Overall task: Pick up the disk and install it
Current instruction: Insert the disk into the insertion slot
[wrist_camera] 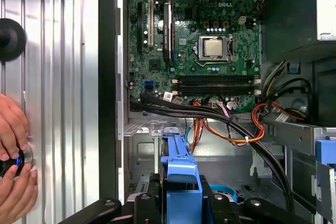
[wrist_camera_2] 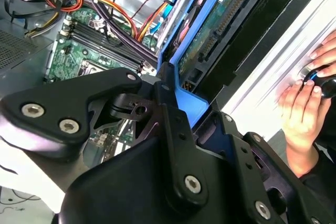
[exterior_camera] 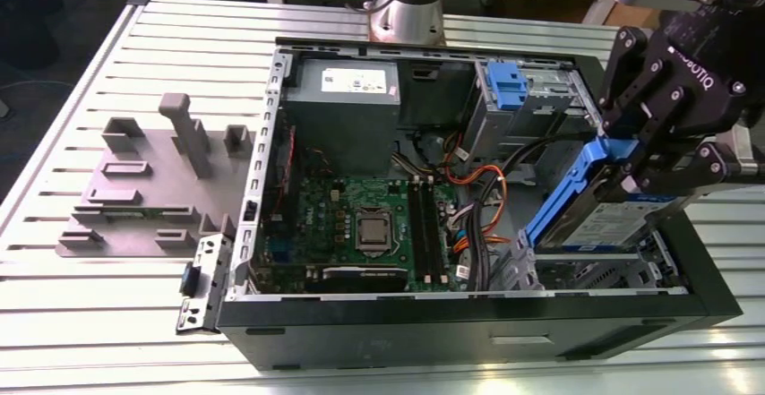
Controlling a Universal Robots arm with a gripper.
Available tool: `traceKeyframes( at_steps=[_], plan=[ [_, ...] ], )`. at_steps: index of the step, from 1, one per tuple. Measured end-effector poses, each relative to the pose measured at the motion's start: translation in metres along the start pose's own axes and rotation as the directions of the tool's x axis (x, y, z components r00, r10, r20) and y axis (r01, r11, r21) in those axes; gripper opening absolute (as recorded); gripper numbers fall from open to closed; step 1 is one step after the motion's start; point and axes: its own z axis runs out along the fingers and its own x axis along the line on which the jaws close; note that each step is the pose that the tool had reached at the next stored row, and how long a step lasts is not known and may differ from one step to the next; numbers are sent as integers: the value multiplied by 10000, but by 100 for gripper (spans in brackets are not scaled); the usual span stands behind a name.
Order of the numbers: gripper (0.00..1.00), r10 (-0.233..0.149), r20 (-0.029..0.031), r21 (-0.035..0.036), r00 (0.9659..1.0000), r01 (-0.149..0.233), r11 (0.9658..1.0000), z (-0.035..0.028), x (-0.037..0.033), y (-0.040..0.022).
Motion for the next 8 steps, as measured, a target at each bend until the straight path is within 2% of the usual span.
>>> traceKeyframes(
  at_steps=[8],
  plan=[
    [36,0,0,0,10000,0,10000,73,0,-3]
  ],
)
